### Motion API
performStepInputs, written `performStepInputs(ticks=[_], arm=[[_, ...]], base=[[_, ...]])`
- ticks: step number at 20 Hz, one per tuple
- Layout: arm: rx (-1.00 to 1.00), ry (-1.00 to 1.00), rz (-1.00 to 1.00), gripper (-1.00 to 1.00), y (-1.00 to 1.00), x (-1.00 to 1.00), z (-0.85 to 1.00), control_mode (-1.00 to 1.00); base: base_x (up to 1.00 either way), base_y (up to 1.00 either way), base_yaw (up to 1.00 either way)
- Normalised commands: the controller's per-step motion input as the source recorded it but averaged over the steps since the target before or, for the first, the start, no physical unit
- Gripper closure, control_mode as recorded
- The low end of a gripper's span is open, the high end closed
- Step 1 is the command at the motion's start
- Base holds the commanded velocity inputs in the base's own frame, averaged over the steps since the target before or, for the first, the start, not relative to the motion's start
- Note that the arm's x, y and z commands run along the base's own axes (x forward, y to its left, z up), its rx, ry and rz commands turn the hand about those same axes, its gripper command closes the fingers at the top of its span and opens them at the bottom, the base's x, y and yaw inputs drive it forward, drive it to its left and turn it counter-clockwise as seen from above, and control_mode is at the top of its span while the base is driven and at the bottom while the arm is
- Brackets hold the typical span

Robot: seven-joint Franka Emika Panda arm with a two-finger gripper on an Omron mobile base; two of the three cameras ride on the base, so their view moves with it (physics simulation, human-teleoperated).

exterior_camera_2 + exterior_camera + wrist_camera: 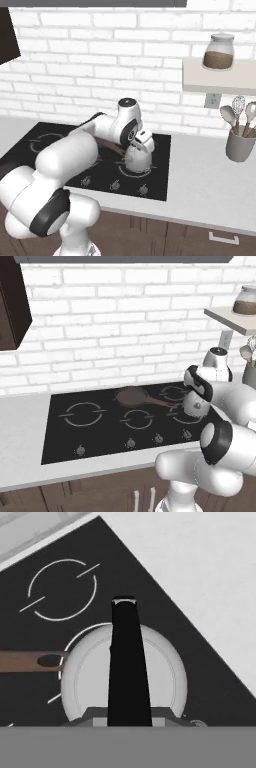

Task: Pick the kettle from the counter and place it on a stove burner. Then turn the burner on.

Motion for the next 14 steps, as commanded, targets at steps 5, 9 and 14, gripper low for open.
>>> performStepInputs(ticks=[5,9,14], arm=[[0.03,0.00,0.00,1.00,0.25,0.20,-0.34,-1.00],[0.00,0.00,0.00,1.00,0.35,0.31,-0.30,-1.00],[-0.08,0.00,0.00,1.00,0.12,0.18,-0.29,-1.00]], base=[[0.00,0.00,0.00],[0.00,0.00,0.00],[0.00,0.00,0.00]])
